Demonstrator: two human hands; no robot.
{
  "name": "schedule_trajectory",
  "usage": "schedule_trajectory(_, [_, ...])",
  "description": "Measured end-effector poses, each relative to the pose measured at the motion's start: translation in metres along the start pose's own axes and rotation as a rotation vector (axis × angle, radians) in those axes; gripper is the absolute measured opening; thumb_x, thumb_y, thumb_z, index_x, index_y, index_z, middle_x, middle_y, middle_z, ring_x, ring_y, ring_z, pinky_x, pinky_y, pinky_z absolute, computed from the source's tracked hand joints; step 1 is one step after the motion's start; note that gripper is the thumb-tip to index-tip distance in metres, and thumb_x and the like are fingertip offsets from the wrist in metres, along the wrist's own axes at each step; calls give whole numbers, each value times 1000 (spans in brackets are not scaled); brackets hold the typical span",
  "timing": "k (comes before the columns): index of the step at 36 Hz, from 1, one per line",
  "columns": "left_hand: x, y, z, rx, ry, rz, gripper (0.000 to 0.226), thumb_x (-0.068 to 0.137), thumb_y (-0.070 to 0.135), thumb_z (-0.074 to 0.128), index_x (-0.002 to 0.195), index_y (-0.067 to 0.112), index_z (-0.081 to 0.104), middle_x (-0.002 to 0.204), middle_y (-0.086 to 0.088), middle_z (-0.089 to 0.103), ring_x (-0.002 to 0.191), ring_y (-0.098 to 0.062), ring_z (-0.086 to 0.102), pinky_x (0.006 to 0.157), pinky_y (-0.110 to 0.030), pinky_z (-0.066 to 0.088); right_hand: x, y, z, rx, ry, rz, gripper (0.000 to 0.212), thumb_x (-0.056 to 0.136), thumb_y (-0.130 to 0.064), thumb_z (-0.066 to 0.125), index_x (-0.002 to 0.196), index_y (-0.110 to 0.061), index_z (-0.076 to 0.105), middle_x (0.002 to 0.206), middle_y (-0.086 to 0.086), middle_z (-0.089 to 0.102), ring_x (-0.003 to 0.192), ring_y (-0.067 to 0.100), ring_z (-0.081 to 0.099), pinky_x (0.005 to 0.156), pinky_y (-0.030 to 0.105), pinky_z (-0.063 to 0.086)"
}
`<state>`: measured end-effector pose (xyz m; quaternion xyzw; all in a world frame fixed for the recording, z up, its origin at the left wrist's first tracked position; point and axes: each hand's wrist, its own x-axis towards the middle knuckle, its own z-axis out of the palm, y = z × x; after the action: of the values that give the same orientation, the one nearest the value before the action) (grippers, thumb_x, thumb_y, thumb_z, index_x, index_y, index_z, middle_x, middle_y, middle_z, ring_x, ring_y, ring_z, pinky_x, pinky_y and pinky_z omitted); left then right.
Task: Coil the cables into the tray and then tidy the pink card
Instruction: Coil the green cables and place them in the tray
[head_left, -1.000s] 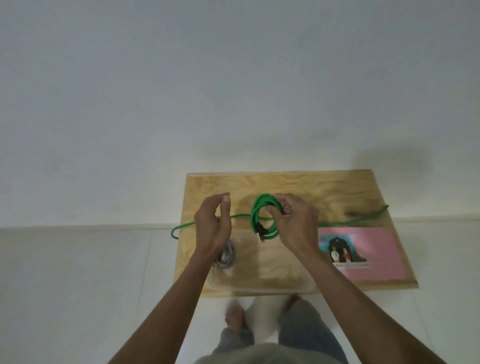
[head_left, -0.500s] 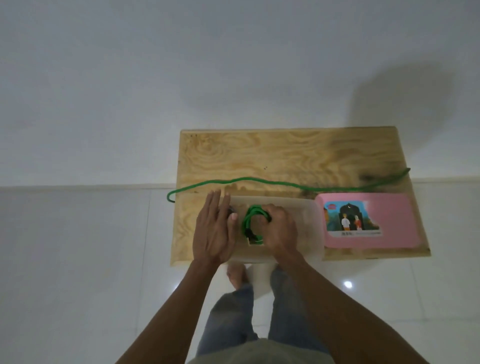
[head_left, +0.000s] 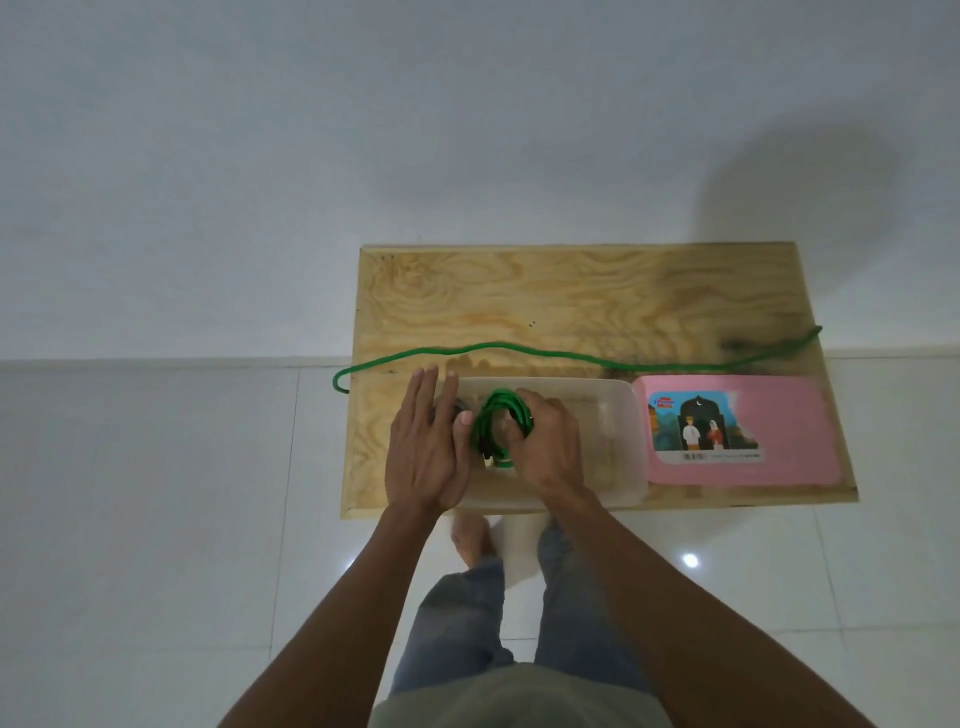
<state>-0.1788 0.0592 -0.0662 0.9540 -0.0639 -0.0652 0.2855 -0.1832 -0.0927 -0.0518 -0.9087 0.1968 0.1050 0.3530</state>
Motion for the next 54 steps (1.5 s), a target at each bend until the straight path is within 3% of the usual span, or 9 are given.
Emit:
schedule_trajectory(7, [-1, 1, -5, -3, -16, 0, 66, 104, 49, 16, 155, 14, 37, 165, -11, 30, 155, -26, 17, 122, -46, 26, -7, 3, -9, 3, 37, -1, 46, 91, -29, 67, 134, -19, 57, 119, 8, 63, 109, 26, 59, 91, 34, 48])
schedule_trajectory(14, [15, 14, -21, -30, 61, -12, 59, 105, 43, 24, 147, 10, 48, 155, -17, 45, 146, -34, 37, 116, -53, 34, 10, -10, -47, 137, 229, -86, 30, 90, -26, 67, 119, -17, 67, 97, 7, 67, 81, 22, 63, 75, 42, 57])
schedule_trajectory(19, [56, 34, -38, -43, 87, -8, 53, 105, 40, 33, 143, 8, 53, 145, -17, 54, 136, -35, 47, 112, -50, 37, 44, -12, -90, 154, 260, -92, 25, 91, -18, 67, 115, -13, 69, 95, 8, 67, 77, 17, 60, 80, 37, 56])
schedule_trajectory(23, [93, 46, -39, -59, -40, -36, 44, 105, 34, 46, 138, 7, 55, 132, -19, 63, 121, -38, 58, 100, -52, 47, 68, 1, -114, 125, 177, -51, 18, 91, -12, 67, 108, -10, 72, 89, 2, 63, 80, 12, 57, 78, 14, 42])
schedule_trajectory(27, [122, 49, -27, 4, -196, -77, 39, 100, 29, 57, 130, 6, 62, 123, -20, 68, 112, -39, 64, 92, -50, 52, 87, 29, -122, 56, 92, -34, 17, 89, -3, 64, 102, -6, 75, 97, 7, 71, 89, 15, 61, 77, 11, 38])
schedule_trajectory(33, [146, 62, -11, 181, -386, -163, 33, 95, 24, 67, 127, 15, 67, 129, -13, 64, 116, -34, 62, 95, -45, 51, 121, 69, -121, -102, -159, 30, 24, 82, -11, 61, 99, -16, 77, 108, 13, 73, 102, 32, 67, 91, 38, 54])
schedule_trajectory(38, [165, 66, 0, 338, -503, -223, 30, 91, 24, 71, 120, 17, 68, 120, -16, 66, 110, -37, 63, 91, -47, 53, 139, 79, -129, -45, -292, -7, 20, 67, -24, 48, 56, -15, 62, 63, 5, 61, 68, 28, 63, 64, 31, 49])
schedule_trajectory(46, [178, 67, 10, 431, -521, -253, 18, 95, 18, 61, 111, 12, 68, 113, -16, 65, 106, -39, 62, 86, -51, 53, 162, 70, -127, -321, -488, -45, 11, 79, -22, 65, 88, -16, 68, 94, 10, 64, 90, 32, 65, 72, 34, 52])
schedule_trajectory(54, [198, 76, -21, 106, -358, -248, 11, 97, 17, 61, 106, 11, 62, 105, -21, 69, 90, -41, 62, 72, -44, 50, 162, 38, -124, -336, -349, -134, 29, 90, -6, 51, 116, -10, 64, 118, 14, 53, 107, 39, 58, 85, 39, 47])
